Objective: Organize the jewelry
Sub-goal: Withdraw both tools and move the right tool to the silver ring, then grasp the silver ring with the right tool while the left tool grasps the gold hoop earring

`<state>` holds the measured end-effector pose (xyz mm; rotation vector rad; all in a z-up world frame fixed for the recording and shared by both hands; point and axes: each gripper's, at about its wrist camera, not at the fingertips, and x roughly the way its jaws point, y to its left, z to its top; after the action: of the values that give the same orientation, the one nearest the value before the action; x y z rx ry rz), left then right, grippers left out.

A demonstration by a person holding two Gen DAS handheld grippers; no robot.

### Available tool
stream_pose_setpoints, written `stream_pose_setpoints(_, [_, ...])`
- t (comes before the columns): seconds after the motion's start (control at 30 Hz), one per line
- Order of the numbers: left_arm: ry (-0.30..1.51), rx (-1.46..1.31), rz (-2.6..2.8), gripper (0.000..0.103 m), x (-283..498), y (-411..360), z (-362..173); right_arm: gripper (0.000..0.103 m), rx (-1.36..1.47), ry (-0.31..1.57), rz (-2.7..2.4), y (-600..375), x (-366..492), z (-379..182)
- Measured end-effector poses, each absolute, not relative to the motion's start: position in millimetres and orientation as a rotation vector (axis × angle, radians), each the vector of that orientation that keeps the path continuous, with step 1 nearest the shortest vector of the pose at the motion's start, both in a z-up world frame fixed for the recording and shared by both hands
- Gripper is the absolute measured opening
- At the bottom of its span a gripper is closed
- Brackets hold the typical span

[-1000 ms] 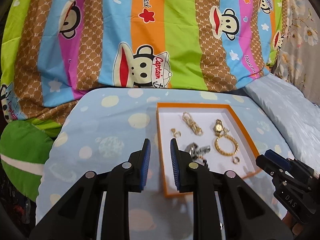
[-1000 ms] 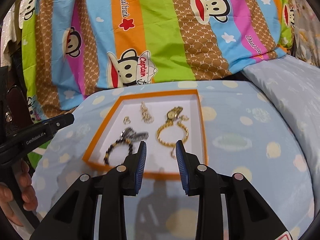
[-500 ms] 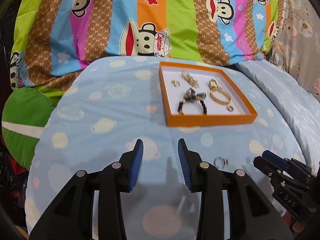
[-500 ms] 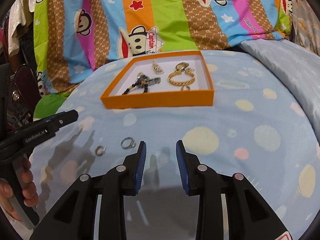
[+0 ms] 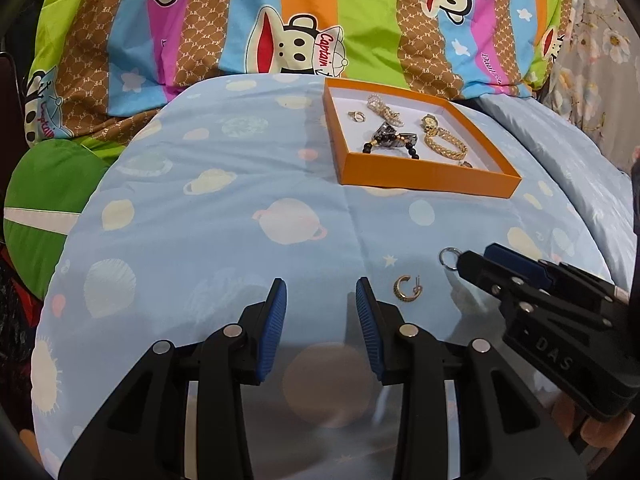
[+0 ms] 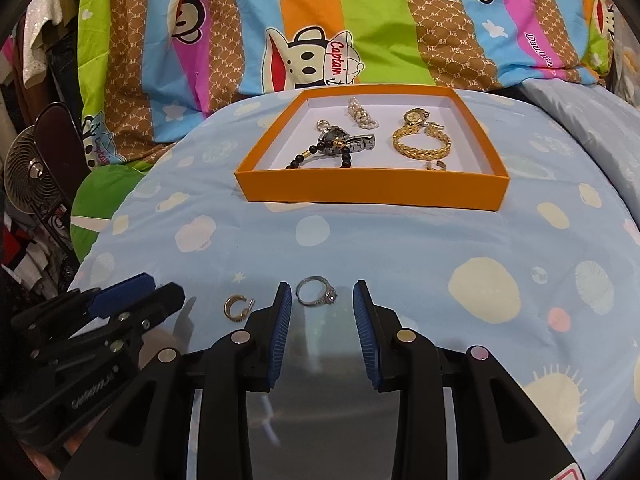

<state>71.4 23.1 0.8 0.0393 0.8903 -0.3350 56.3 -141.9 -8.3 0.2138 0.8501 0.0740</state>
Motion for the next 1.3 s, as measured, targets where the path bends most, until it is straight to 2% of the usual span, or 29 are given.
stream_pose_setpoints(0.7, [0.903, 0.041, -0.336, 0.036, 71, 23, -6, 0.032, 0.156, 0.886, 0.065, -128, 69, -14])
stream_pose_setpoints(0.87, [0.902, 0.045, -0.335, 0.037, 71, 22, -7, 0.022, 0.137, 0.891, 0.045, -127, 68, -15])
stream_pose_setpoints(1.3, [0.898, 0.052, -0.353, 0.037, 68, 14, -5, 0.021, 0.234, 0.862, 0.004, -157, 44, -13])
